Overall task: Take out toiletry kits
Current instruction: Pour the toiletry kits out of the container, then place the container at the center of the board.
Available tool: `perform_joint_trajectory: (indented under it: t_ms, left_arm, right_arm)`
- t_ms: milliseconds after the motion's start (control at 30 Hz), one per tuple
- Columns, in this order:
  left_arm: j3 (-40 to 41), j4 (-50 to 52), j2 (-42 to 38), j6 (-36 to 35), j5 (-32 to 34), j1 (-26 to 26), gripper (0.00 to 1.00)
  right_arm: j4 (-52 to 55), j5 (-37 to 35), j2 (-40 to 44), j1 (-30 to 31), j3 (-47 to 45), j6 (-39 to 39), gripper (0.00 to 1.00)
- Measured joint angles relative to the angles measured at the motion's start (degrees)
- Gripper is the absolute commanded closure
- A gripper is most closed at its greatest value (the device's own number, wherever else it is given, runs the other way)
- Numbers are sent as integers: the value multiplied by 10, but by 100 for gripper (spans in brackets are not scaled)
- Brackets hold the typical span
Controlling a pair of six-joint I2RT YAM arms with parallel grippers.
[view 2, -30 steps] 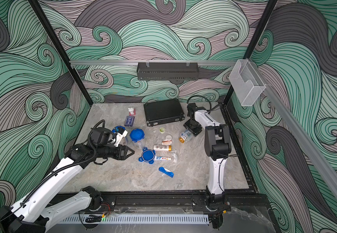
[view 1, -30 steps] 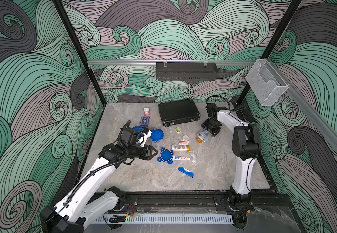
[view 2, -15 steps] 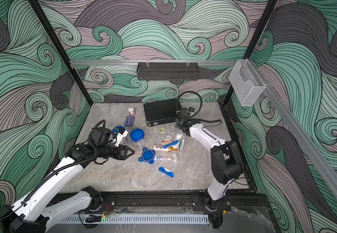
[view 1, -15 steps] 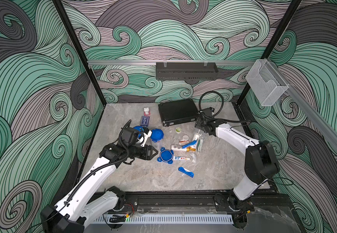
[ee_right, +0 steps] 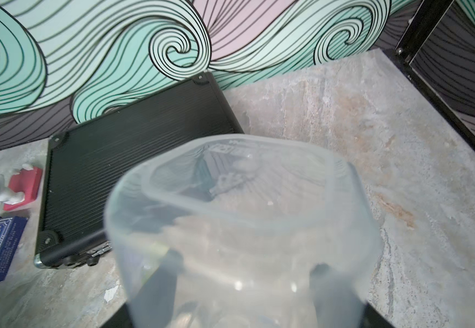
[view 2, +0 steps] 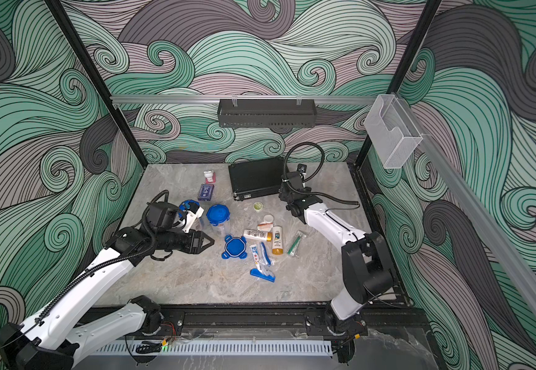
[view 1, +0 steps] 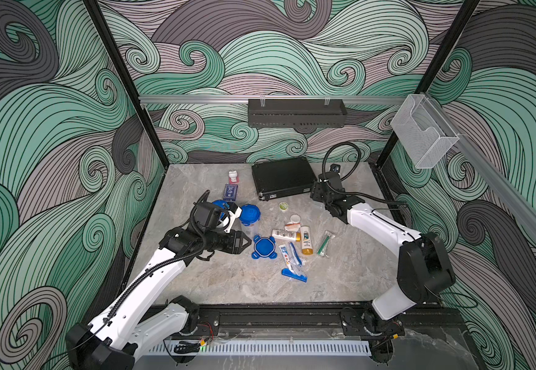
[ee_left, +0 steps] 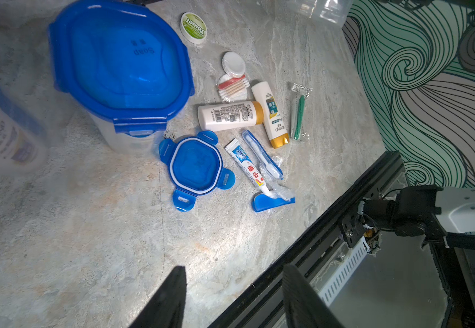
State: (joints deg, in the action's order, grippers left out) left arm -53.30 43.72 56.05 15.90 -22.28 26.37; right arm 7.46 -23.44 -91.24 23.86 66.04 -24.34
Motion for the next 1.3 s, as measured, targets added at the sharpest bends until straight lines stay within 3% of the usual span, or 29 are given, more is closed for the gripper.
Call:
perform_joint_trajectory:
  t_ms: [100, 333, 467, 733, 1000, 1033, 1067, 1300]
  left_arm:
    - [0, 0, 0, 0, 0, 0, 45]
    - [2, 0, 0, 0, 0, 0, 45]
    - [2, 0, 0, 0, 0, 0, 45]
    - [2, 0, 0, 0, 9, 0, 45]
    - [2, 0, -9, 2, 37, 0, 44]
    - [2, 1, -13, 2, 42, 0, 44]
    - [2, 1, -17, 3, 49, 0, 44]
    - [2, 2, -60, 19, 107, 0, 38]
  right_arm:
    - [34, 27, 11, -19, 15, -21, 39]
    - [86, 244, 20, -156, 1, -226, 41]
    - [156, 297, -24, -163, 31, -268, 40]
    - [221, 336, -147, -169, 105, -271, 30]
    - [252, 341, -187, -174, 122, -256, 10]
    - [256, 341, -187, -174, 125, -254, 3]
    - [257, 341, -187, -174, 128, -250, 1]
    - [260, 336, -119, -170, 112, -211, 6]
